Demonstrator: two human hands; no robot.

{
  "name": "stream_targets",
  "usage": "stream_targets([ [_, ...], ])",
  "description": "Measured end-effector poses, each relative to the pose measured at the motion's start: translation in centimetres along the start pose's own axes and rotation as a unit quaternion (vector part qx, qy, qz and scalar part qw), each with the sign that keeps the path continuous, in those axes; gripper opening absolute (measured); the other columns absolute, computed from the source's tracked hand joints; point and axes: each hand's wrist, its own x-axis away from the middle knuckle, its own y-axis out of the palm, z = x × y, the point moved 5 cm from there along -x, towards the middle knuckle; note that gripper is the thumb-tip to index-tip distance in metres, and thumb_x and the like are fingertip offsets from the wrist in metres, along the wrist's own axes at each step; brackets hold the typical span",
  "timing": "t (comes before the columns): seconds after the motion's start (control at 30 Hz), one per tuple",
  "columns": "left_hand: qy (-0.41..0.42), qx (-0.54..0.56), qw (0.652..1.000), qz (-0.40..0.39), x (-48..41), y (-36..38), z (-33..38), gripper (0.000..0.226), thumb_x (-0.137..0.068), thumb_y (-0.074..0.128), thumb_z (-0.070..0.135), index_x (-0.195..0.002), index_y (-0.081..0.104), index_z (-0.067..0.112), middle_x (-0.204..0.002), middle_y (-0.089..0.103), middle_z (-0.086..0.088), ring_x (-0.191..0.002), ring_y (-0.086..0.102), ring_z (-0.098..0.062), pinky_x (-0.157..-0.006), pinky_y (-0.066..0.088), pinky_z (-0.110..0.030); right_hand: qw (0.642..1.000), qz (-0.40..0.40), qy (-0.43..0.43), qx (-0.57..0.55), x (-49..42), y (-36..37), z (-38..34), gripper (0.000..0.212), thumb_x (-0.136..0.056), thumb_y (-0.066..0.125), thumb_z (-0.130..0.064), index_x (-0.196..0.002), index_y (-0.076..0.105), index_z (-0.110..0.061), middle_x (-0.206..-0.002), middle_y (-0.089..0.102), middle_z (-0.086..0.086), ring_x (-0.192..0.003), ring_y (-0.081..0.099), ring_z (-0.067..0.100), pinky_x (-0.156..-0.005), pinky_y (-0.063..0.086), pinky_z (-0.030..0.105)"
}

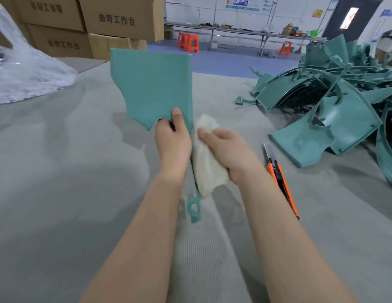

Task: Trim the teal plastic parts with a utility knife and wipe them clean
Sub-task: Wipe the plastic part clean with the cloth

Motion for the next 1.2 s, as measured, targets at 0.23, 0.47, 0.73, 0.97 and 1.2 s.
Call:
stream_targets([
  [0.23, 0.1, 0.021, 0.979, 0.176, -2.4, -4.4, 1.4, 0.037, -0.103, 0.04, 0.015, -0.109, 0.057, -0.017, -0.114, 0.063, -0.027, -0.108, 0.059, -0.034, -0.09, 0.041, -0.029, 0.933, -0.279, -0.039, 0.224, 2.3, 3.5, 0.6, 0.03, -0.096, 0.06, -0.027, -0.067, 0.055, -0.02, -0.063, 0.052, -0.007, -0.056, 0.047, 0.004, -0.056, 0.037, 0.019],
  [0.47, 0.064, 0.12, 0.95, 0.281, -3.2, -6.8, 0.8, 0.03, -0.103, 0.039, 0.016, -0.074, 0.047, 0.015, -0.081, 0.06, -0.001, -0.073, 0.056, -0.01, -0.074, 0.04, -0.011, 0.956, -0.267, 0.025, 0.115, 2.2, 2.6, 0.8, 0.022, -0.095, 0.061, -0.025, -0.086, 0.061, -0.005, -0.077, 0.057, 0.012, -0.067, 0.053, 0.019, -0.065, 0.041, 0.033],
  [0.73, -0.023, 0.294, 0.954, 0.052, -2.5, -3.4, 0.6, 0.008, -0.102, 0.043, 0.017, -0.098, 0.047, 0.021, -0.092, 0.068, -0.006, -0.075, 0.068, -0.015, -0.071, 0.054, -0.028, 0.984, -0.161, 0.052, -0.051, 1.2, 0.4, 0.7, 0.029, -0.097, 0.056, -0.014, -0.068, 0.063, -0.014, -0.056, 0.062, 0.002, -0.045, 0.056, 0.009, -0.047, 0.046, 0.018],
  [0.97, -0.102, 0.378, 0.918, -0.065, -1.5, -1.2, 0.2, 0.012, -0.103, 0.041, 0.01, -0.113, 0.045, 0.012, -0.108, 0.066, -0.008, -0.092, 0.07, -0.013, -0.077, 0.057, -0.025, 0.977, 0.113, 0.085, -0.159, -0.7, -4.2, 2.4, 0.016, -0.099, 0.056, -0.025, -0.09, 0.062, -0.012, -0.087, 0.067, 0.007, -0.077, 0.064, 0.021, -0.075, 0.054, 0.037],
  [1.2, -0.07, 0.397, 0.914, -0.051, -1.1, -1.1, 0.4, 0.008, -0.102, 0.042, 0.011, -0.109, 0.046, 0.013, -0.104, 0.068, -0.007, -0.096, 0.07, -0.014, -0.079, 0.056, -0.024, 0.946, -0.043, 0.116, -0.3, 0.1, -1.5, 2.0, 0.012, -0.098, 0.052, -0.004, -0.088, 0.059, -0.002, -0.074, 0.067, 0.011, -0.064, 0.065, 0.019, -0.069, 0.058, 0.034],
])
